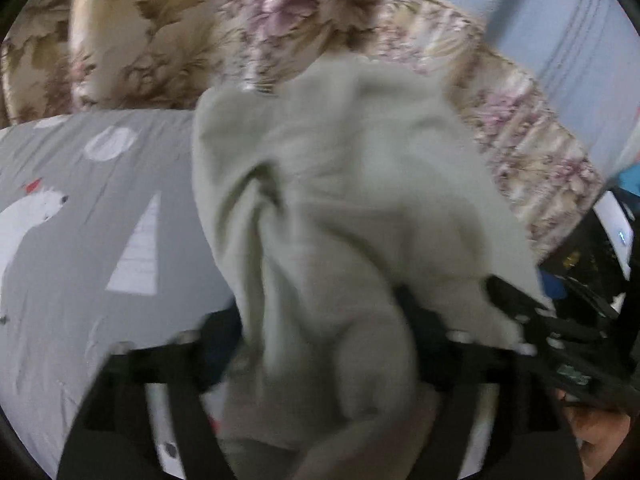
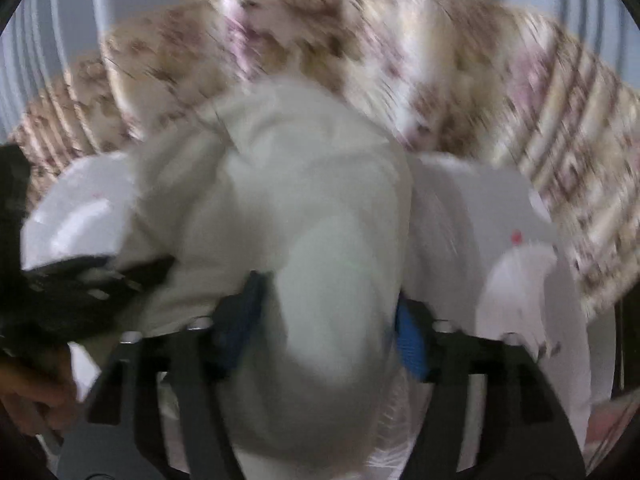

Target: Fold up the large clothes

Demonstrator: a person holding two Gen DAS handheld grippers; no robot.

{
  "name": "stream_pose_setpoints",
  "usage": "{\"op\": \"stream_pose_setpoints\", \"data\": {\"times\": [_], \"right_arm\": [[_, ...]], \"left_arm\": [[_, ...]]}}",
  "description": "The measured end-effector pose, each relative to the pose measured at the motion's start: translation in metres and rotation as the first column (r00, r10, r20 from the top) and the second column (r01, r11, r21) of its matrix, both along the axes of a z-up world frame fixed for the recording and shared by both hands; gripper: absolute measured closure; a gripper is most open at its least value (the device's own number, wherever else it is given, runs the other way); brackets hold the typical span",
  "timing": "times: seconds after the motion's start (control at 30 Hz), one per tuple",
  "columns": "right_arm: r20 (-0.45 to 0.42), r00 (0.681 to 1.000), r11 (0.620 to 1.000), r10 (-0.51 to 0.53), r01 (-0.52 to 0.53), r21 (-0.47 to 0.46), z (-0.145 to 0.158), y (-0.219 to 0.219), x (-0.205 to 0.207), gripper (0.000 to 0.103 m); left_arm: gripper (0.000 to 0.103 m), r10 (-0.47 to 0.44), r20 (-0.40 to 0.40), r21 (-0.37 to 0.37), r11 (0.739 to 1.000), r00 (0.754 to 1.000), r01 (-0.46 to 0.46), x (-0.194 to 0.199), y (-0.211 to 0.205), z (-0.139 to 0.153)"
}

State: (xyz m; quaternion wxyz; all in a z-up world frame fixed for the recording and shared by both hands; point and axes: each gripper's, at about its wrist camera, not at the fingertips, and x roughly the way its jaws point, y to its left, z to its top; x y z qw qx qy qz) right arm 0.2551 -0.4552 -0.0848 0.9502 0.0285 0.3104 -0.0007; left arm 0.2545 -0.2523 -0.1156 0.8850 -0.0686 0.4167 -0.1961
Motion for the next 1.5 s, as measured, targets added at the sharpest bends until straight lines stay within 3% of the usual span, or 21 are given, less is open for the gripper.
{"op": "stream_pose_setpoints", "data": {"times": [0.03,0.17,0.37,0.5,0.63,0.73,0.97,1.07,1.2,1.33,1.5], "right_arm": [[0.002,1.000,1.000,-0.005,0.005,0.009,-0.003,-0.001,-0.002,0.016],[0.014,0.999,0.999,-0.037,0.037,0.016,-0.009,0.006,-0.012,0.013],[0.080,0.992,0.995,-0.102,0.102,0.000,-0.001,0.016,-0.060,0.005],[0.109,0.986,0.992,-0.123,0.122,0.020,0.007,0.026,-0.121,0.003],[0.098,0.986,0.991,-0.136,0.137,0.000,0.009,0.056,-0.179,0.003],[0.111,0.983,0.989,-0.145,0.146,0.000,0.006,0.086,-0.222,0.003],[0.163,0.983,0.996,-0.083,0.088,-0.024,0.001,0.152,-0.285,0.003],[0.161,0.985,0.998,-0.058,0.057,0.007,0.003,0.162,-0.292,0.003],[0.154,0.984,0.996,-0.088,0.087,0.016,0.007,0.163,-0.290,0.003],[0.157,0.979,0.991,-0.127,0.131,-0.011,0.011,0.161,-0.287,0.003],[0.166,0.977,0.990,-0.131,0.138,-0.030,0.015,0.162,-0.290,0.003]], "left_arm": [[0.009,0.009,-0.003,0.009,1.000,1.000,-0.009,0.000,0.005,-0.002],[0.007,0.000,0.004,0.013,1.000,1.000,0.000,-0.009,0.025,-0.005],[0.008,-0.044,0.113,0.017,0.999,0.993,0.042,-0.058,0.046,0.022],[0.008,-0.040,0.261,0.105,0.994,0.964,0.013,-0.127,0.083,0.049],[0.002,0.015,0.424,0.217,0.969,0.906,-0.118,-0.210,0.120,0.063],[0.002,0.056,0.479,0.253,0.947,0.876,-0.198,-0.263,0.147,0.061],[0.002,0.255,0.432,0.198,0.909,0.865,-0.367,-0.323,0.210,0.057],[0.002,0.239,0.406,0.198,0.919,0.882,-0.340,-0.329,0.220,0.059],[0.002,0.235,0.421,0.253,0.897,0.876,-0.363,-0.333,0.221,0.060],[0.002,0.252,0.384,0.199,0.917,0.888,-0.346,-0.330,0.223,0.058],[0.002,0.233,0.381,0.213,0.920,0.895,-0.330,-0.327,0.218,0.057]]}}
